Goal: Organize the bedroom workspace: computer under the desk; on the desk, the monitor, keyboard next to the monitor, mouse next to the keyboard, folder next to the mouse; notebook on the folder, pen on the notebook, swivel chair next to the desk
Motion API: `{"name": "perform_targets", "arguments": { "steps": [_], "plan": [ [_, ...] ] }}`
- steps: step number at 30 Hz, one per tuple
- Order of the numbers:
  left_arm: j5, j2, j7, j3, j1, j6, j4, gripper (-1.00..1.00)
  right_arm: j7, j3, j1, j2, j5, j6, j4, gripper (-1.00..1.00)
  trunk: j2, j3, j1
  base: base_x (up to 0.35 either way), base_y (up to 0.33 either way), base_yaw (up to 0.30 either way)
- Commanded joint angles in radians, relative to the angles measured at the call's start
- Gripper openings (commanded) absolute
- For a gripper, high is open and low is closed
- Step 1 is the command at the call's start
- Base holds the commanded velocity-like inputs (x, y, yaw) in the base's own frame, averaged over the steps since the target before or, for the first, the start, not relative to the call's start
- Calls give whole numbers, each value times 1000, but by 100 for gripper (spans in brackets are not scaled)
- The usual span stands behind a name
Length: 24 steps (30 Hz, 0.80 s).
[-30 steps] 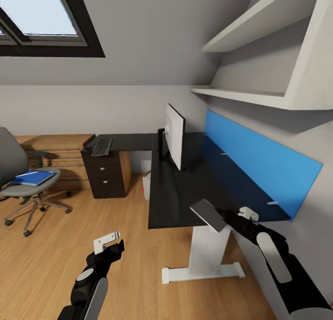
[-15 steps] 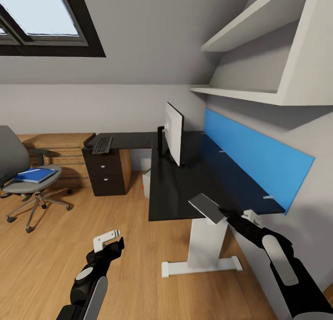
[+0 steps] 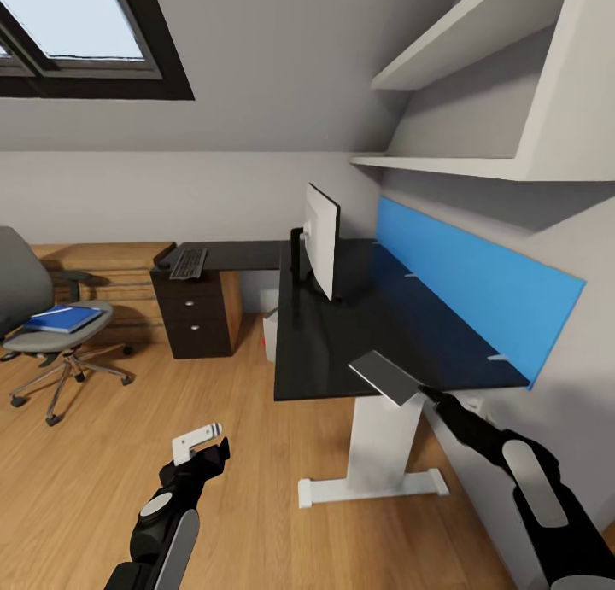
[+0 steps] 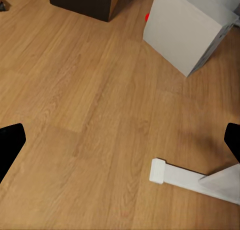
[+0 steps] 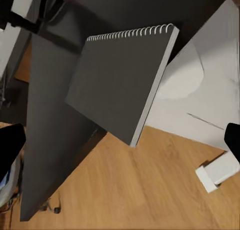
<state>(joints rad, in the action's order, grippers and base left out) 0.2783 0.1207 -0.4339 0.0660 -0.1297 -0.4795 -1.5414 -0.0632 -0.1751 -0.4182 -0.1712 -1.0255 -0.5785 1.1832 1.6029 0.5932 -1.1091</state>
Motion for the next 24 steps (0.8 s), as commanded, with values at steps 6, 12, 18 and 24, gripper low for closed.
{"name": "perform_targets", "arguments": {
  "steps": [6, 12, 18, 24],
  "plan": [
    [10, 0, -9, 2, -1, -2, 1, 100, -3, -78, -1, 0, -48, -13, -17, 100, 43, 20, -23, 0, 0, 0],
    [10, 0, -9, 3, -1, -2, 1, 100, 4, -137, -1, 0, -60, -47, -23, 100, 85, 39, -46, 0, 0, 0],
    [10, 0, -9, 3, -1, -2, 1, 100, 87, -157, -1, 1, -63, -99, -32, 100, 127, 58, -69, 0, 0, 0],
    [12, 0, -9, 3, -1, -2, 1, 100, 149, -196, -1, 1, -153, -222, -104, 100, 169, 76, -92, 0, 0, 0]
  ]
}}
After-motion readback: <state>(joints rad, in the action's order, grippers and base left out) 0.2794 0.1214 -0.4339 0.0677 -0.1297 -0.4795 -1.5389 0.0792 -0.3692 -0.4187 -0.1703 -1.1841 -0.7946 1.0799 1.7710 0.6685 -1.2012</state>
